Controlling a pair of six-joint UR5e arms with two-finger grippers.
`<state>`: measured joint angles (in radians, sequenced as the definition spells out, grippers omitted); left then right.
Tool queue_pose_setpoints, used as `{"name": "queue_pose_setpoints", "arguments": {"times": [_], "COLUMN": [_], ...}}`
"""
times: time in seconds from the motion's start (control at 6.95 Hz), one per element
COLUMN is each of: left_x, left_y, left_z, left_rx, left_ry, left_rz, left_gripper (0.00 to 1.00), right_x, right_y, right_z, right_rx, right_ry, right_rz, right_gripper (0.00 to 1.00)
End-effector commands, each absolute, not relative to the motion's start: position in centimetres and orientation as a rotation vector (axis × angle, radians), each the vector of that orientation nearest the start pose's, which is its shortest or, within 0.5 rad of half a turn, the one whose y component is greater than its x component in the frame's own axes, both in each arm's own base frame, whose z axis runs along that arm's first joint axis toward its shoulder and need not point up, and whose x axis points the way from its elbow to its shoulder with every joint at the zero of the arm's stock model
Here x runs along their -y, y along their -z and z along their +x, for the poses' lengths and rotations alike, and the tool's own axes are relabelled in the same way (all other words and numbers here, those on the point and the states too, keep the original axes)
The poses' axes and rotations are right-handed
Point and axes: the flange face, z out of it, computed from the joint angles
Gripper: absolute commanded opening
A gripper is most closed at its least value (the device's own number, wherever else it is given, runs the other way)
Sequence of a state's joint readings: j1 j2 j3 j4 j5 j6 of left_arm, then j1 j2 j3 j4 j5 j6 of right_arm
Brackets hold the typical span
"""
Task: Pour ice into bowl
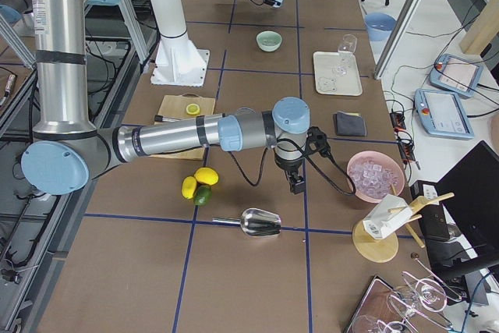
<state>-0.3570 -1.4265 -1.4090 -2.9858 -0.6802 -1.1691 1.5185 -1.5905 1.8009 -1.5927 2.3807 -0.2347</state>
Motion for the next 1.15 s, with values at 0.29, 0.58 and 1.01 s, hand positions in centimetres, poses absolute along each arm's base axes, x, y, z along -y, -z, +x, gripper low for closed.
{"name": "queue_pose_setpoints", "arguments": {"times": [0.29,0.58,1.01], "left_x": [33.25,33.25,33.15], "left_y": [-64.5,-64.44,-63.76], "left_z": [32.62,32.56,31.8], "left_rx": [-0.686,-0.689,-0.695], "left_ry": [0.45,0.453,0.443], "left_rz": [1.097,1.1,1.108], "left_gripper": [0.4,0.92,1.0], "right_x": [48.96,49.07,49.07], "right_y": [-55.29,-55.15,-55.15], "right_z": [3.57,3.64,3.64], "right_rx": [0.792,0.791,0.792], "right_ry": [0.346,0.346,0.344], "right_rz": [0.255,0.257,0.256], "right_gripper": [1.0,1.0,1.0]}}
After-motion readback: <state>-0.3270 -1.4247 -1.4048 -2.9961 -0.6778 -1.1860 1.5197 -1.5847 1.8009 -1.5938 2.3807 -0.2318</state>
